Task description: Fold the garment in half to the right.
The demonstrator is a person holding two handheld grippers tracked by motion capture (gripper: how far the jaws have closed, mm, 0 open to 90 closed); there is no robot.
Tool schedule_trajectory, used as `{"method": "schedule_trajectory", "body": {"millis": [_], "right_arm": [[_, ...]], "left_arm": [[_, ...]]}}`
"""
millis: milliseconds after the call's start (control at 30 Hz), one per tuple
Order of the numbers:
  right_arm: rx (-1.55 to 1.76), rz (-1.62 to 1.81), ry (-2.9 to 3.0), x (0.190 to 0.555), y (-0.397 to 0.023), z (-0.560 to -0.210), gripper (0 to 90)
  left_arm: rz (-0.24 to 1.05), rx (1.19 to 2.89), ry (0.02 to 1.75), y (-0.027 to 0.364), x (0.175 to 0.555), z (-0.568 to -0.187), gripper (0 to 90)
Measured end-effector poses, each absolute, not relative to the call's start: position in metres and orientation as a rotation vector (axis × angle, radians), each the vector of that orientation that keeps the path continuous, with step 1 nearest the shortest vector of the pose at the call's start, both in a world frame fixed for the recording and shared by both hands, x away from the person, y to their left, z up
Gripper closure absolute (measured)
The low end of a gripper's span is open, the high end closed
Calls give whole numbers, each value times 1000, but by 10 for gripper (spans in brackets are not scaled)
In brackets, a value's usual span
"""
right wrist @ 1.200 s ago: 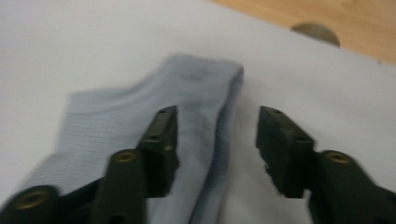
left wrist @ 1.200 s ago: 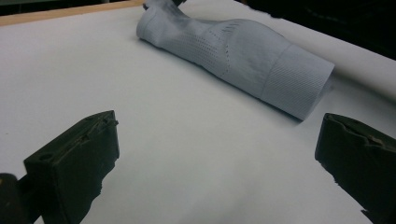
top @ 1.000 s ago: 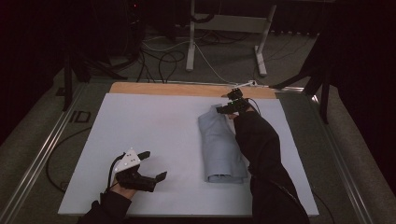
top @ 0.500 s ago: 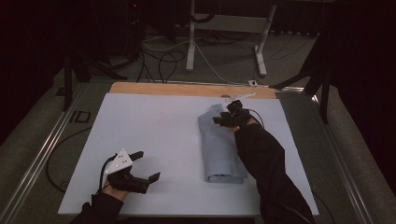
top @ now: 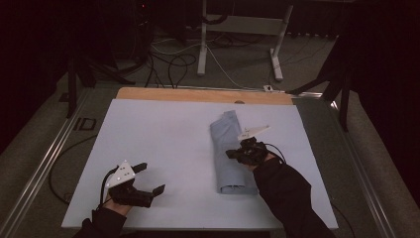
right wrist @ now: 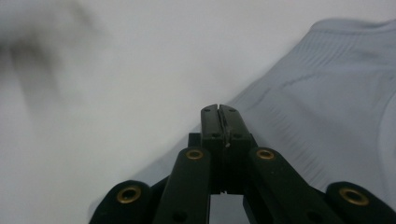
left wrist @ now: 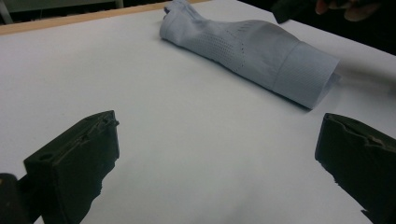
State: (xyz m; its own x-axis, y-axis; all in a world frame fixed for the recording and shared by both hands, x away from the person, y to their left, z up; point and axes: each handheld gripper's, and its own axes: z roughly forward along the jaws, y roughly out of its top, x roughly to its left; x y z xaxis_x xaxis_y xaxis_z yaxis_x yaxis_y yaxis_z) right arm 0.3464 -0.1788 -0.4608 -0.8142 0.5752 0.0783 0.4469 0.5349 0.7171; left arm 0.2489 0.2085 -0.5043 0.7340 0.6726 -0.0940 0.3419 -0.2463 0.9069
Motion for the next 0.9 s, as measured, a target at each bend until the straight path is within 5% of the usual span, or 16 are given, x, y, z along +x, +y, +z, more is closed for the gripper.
{"method": "schedule_trajectory", "body": {"millis": [467, 900], "right_arm": [[856, 1079, 2683, 323, -175, -513, 900], [816, 1104, 2702, 304, -170, -520, 900]], "left_arm": [[377, 1851, 800, 209, 249, -512, 6], [385, 1846, 801, 209, 248, -513, 6]]}}
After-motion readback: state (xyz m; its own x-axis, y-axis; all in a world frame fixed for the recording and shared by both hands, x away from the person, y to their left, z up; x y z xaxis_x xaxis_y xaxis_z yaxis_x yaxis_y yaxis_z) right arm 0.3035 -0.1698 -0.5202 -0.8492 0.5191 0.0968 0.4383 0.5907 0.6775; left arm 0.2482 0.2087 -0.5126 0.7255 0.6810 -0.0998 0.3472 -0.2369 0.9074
